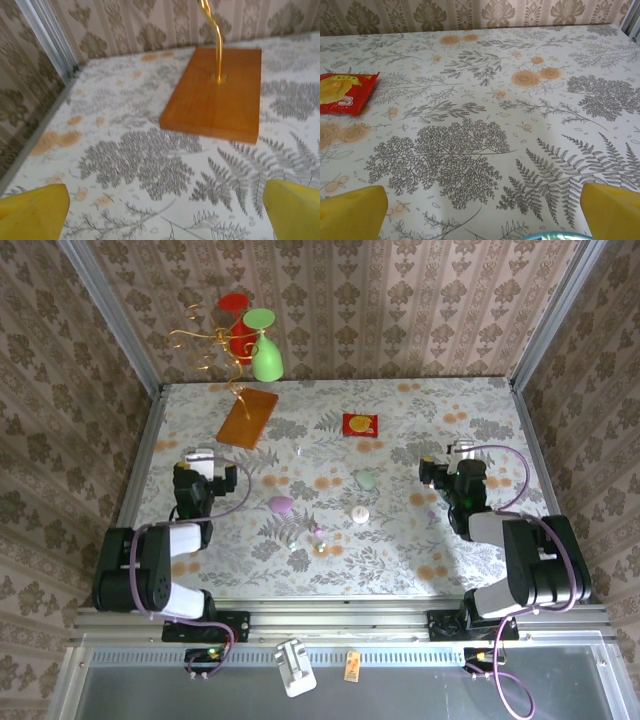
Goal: Insert wireless bluetooth earbuds into charging case
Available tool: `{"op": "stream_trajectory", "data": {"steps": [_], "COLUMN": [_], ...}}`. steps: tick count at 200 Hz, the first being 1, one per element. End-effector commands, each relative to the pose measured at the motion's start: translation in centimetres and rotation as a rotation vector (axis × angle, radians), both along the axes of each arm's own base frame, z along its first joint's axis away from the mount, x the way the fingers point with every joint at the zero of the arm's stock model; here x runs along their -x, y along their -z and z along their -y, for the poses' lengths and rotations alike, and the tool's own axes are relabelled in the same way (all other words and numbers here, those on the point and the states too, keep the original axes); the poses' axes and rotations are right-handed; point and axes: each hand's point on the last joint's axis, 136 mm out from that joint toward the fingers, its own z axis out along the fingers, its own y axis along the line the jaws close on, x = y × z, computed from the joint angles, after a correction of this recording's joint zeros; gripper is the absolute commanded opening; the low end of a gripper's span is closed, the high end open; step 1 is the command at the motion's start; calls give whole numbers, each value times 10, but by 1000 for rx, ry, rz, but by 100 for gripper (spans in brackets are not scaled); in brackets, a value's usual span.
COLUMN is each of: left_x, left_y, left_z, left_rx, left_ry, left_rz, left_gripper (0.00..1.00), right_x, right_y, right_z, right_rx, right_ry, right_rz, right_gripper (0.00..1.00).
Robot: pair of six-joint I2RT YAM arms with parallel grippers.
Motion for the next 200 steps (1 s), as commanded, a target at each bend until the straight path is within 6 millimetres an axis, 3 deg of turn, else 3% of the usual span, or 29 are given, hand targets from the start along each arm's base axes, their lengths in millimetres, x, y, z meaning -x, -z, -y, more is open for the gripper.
{"op": "stream_trajectory", "data": {"steps": [1, 35, 63, 90, 109, 117, 147, 182, 200], "left_x": [8, 18, 26, 30, 31, 32, 32, 35, 35], "left_y": [-20, -52, -62, -66, -66, -65, -63, -59, -57], "left_z": [-2, 12, 43, 79, 96, 101, 107, 108, 107], "left_rx": [-30, 42, 98, 120, 131, 139, 158, 164, 161], "left_ry": [-33, -13, 70, 172, 221, 240, 265, 267, 263], "left_rz": [12, 27, 23, -13, -36, -44, -64, -78, -88], "left_gripper": [100, 100, 100, 100, 100, 100, 100, 100, 100], "right_x": [3, 7, 6, 6, 4, 0, -1, 0, 0], "right_y": [-32, -57, -63, -58, -49, -30, 3, 37, 50], "right_z": [-3, -21, -61, -114, -144, -154, -189, -201, -201], "right_rx": [21, -49, -62, 12, 77, 87, 111, 132, 141], "right_ry": [-1, -46, -166, -334, -407, -412, -458, -457, -447], "right_rz": [25, -43, -133, -226, -267, -313, -414, -519, -573], "right_gripper": [100, 100, 100, 100, 100, 100, 100, 100, 94]}}
